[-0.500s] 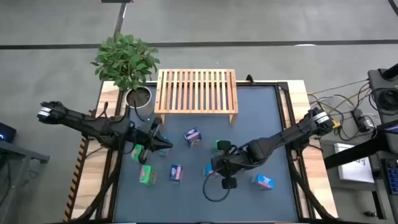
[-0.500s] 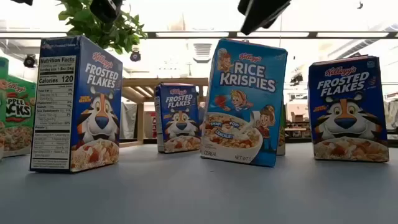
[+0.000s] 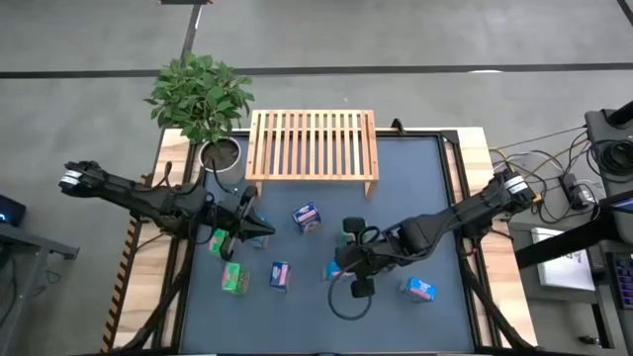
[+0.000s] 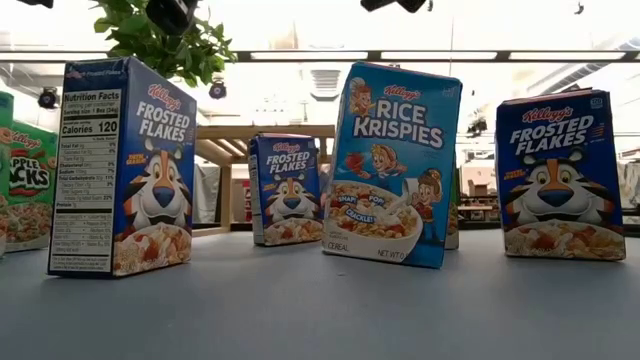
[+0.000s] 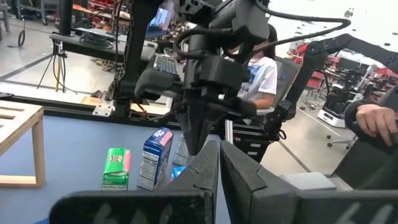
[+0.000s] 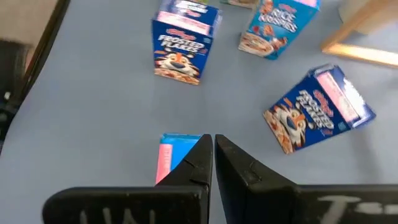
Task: Stack cereal on shelf
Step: Put the middle light blue cereal box on the shelf
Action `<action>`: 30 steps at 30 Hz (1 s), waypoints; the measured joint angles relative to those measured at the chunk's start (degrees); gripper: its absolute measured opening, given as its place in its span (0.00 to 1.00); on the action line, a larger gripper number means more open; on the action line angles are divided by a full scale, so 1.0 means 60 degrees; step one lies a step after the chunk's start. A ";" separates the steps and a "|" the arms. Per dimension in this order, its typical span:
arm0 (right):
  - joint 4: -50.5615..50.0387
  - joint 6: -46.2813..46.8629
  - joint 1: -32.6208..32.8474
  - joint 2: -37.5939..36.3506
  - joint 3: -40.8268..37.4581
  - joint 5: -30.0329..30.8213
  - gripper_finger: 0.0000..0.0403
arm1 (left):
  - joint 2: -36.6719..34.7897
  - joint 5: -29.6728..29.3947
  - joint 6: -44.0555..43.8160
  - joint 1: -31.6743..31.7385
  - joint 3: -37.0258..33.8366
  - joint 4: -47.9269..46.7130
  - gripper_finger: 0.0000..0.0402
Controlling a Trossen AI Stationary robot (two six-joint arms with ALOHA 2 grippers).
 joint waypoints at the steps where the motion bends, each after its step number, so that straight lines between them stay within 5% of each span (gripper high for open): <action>1: -0.0026 0.0111 -0.0007 0.0033 -0.0009 0.0011 0.04 | 0.0000 0.0000 0.0035 0.0000 0.0000 0.0011 0.00; 6: -0.0157 0.0507 -0.0068 0.0449 -0.0025 0.0639 0.19 | 0.0004 0.0000 0.0150 0.0000 0.0000 0.0014 0.00; 13: -0.0781 0.0499 -0.0113 0.0590 0.0048 0.0617 0.54 | 0.0000 0.0004 0.0179 0.0000 0.0000 0.0030 0.00; 18: -0.0850 0.0681 -0.0065 0.0400 0.0033 -0.1057 0.72 | 0.0004 0.0004 0.0179 0.0000 0.0000 0.0048 0.00; 23: -0.0943 0.1076 0.0001 0.0633 -0.0248 -0.0984 0.76 | 0.0015 0.0004 0.0182 0.0000 0.0000 0.0054 0.00; 30: -0.0505 0.1069 0.0004 0.0888 -0.0366 -0.1089 0.70 | 0.0015 0.0005 0.0182 0.0000 0.0000 0.0062 0.00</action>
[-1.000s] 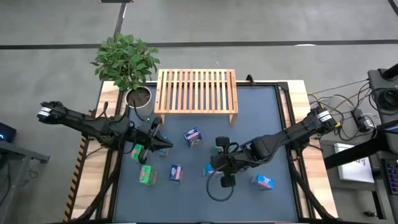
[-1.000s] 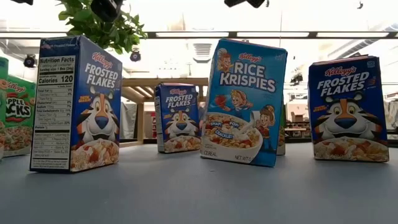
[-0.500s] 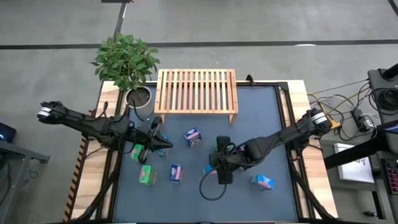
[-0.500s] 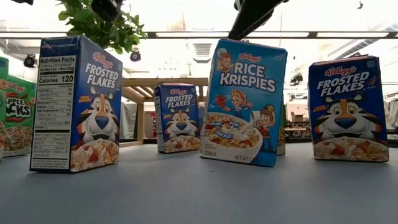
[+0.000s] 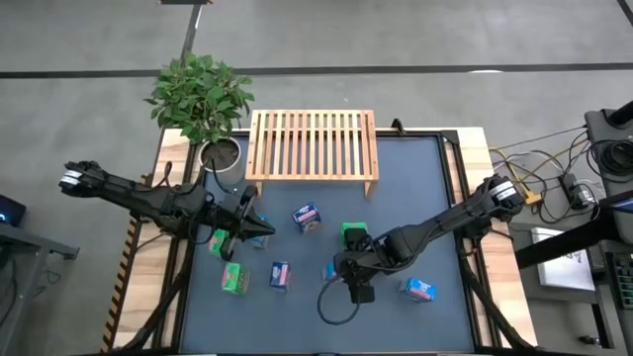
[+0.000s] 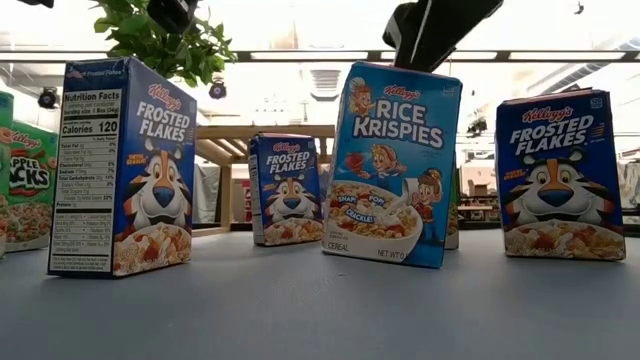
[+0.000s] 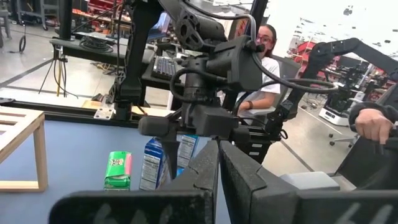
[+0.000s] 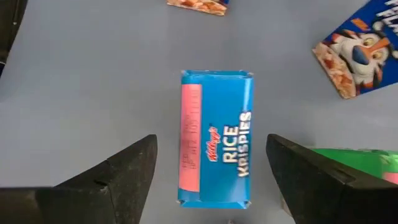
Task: Stack cereal on shelf
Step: Put the middle light blue cereal box on the shelf
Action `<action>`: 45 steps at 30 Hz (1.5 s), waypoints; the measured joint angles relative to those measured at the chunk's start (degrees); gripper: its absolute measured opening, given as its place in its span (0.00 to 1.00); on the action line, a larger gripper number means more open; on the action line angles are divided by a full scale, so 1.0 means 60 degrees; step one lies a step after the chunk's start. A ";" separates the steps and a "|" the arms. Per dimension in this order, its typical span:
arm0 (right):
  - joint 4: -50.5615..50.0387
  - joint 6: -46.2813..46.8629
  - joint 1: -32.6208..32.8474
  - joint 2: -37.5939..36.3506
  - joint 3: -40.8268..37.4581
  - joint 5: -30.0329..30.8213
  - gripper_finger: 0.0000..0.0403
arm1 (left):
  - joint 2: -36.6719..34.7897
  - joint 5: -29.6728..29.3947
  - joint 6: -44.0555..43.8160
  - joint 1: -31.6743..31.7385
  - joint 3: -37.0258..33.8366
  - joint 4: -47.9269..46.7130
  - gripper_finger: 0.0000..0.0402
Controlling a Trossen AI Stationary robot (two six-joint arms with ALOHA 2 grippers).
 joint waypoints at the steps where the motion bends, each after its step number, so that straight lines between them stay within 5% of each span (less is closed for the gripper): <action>1: 0.0041 0.0005 -0.0003 0.0000 0.0000 0.0003 0.68 | 0.0000 -0.0002 0.0000 0.0000 0.0000 0.0000 0.00; 20: 0.0771 0.0159 -0.0066 0.0233 -0.0353 -0.0248 0.22 | 0.0000 0.0011 0.0007 0.0000 0.0000 -0.0007 0.00; 33: -0.1807 0.0086 -0.0739 -0.0146 0.2448 -0.0936 0.23 | -0.0066 -0.0021 0.0499 0.0011 0.0000 0.0080 0.00; 45: -0.5009 -0.1900 -0.3689 -0.0095 0.6206 -0.0957 0.22 | -0.0280 -0.0236 0.1964 0.0044 -0.0004 0.0120 0.00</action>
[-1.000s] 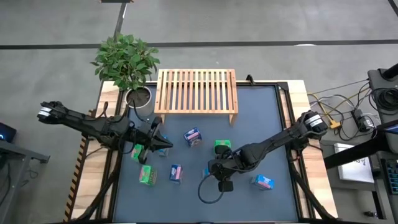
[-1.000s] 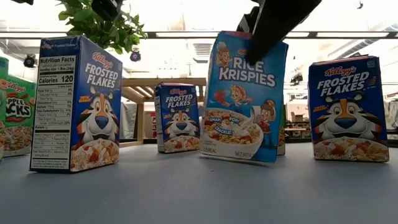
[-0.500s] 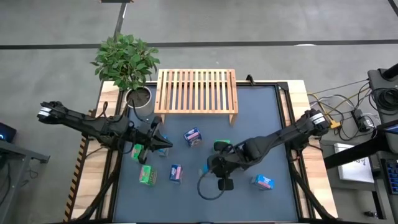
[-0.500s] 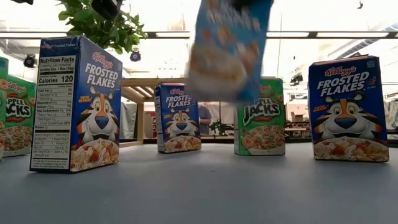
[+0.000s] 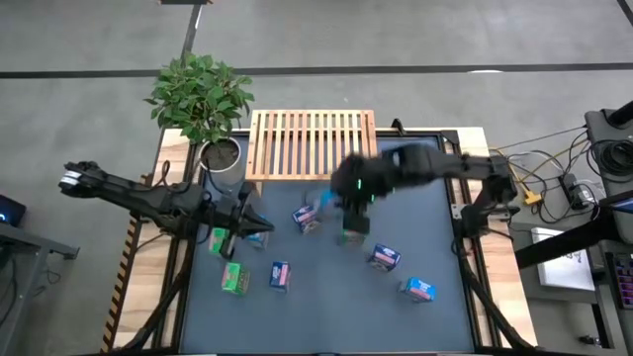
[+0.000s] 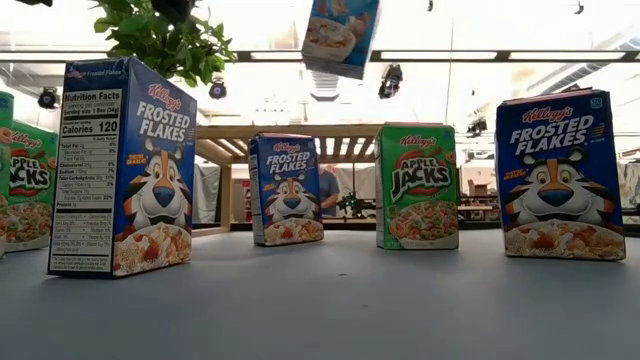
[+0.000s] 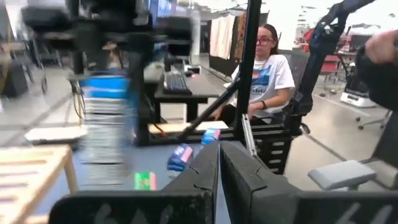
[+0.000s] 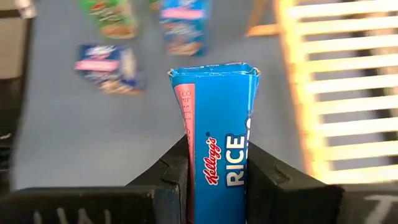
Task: Stack cereal on shelf
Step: Put the middle light blue cereal box on the shelf
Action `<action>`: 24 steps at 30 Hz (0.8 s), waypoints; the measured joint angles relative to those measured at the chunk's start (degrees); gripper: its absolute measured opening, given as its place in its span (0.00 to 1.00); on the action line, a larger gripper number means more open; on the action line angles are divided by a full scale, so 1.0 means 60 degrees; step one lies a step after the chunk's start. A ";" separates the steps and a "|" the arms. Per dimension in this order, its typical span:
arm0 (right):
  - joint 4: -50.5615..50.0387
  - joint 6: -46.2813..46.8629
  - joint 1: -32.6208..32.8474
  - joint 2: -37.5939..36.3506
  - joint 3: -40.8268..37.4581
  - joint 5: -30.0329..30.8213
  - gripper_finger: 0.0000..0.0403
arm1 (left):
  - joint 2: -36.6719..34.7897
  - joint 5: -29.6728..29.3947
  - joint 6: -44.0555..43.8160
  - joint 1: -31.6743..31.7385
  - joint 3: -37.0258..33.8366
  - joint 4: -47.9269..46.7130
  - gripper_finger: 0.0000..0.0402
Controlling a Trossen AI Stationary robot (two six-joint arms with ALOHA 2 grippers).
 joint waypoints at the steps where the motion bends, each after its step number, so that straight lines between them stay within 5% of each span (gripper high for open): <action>1: -0.0070 -0.0233 -0.0314 0.0000 0.0183 0.0002 0.22 | -0.0090 -0.0135 0.0235 0.0000 0.0000 -0.0004 0.00; 9: 0.0368 -0.1992 -0.2947 0.0069 0.0590 -0.0004 0.22 | -0.0766 -0.1703 0.2230 0.0012 0.0000 -0.0542 0.00; 15: 0.1156 -0.2841 -0.4655 0.0407 0.0577 -0.1034 0.22 | -0.1013 -0.2363 0.2950 0.0073 0.0000 -0.0584 0.00; 24: 0.2069 -0.3513 -0.5721 0.1312 0.0678 -0.1540 0.23 | -0.1190 -0.2465 0.3041 0.0073 -0.0029 -0.0998 0.00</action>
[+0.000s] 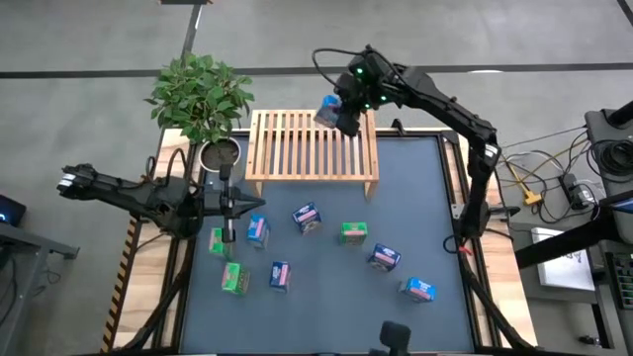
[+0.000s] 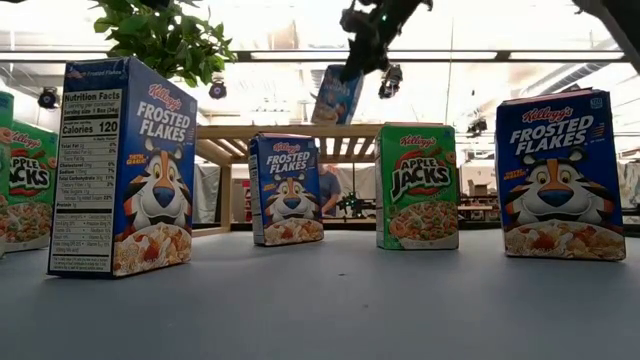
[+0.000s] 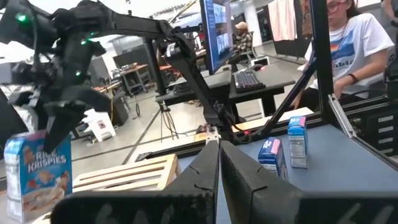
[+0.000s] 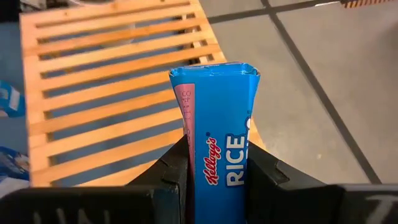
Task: Stack cereal on shelf
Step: Put the middle light blue cereal box on the shelf
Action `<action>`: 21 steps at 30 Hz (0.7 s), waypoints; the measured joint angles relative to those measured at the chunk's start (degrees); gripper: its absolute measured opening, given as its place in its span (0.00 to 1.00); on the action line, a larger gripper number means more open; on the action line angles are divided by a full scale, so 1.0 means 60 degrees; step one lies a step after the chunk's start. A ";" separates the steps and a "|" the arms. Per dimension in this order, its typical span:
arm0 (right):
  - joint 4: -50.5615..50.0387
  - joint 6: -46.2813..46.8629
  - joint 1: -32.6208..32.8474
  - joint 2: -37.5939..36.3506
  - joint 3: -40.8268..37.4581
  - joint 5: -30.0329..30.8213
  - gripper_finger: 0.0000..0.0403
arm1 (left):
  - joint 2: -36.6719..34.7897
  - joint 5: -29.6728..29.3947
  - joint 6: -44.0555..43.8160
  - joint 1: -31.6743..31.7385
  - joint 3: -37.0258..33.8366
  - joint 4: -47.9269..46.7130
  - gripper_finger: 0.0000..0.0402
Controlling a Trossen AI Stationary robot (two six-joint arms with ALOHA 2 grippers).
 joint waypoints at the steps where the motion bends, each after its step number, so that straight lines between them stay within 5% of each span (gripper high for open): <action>1: -0.0012 -0.0048 -0.0022 0.0112 0.0051 -0.0012 0.23 | 0.0012 0.0000 0.0014 0.0000 0.0000 0.0004 0.00; 9: 0.0028 -0.0318 -0.0058 0.0608 0.0245 0.0001 0.24 | 0.0009 0.0000 0.0170 0.0000 -0.0045 0.0005 0.00; 21: 0.0221 -0.0319 -0.0065 0.0641 0.0248 0.0002 0.47 | 0.0020 0.0004 -0.0021 0.0000 -0.0062 0.0007 0.00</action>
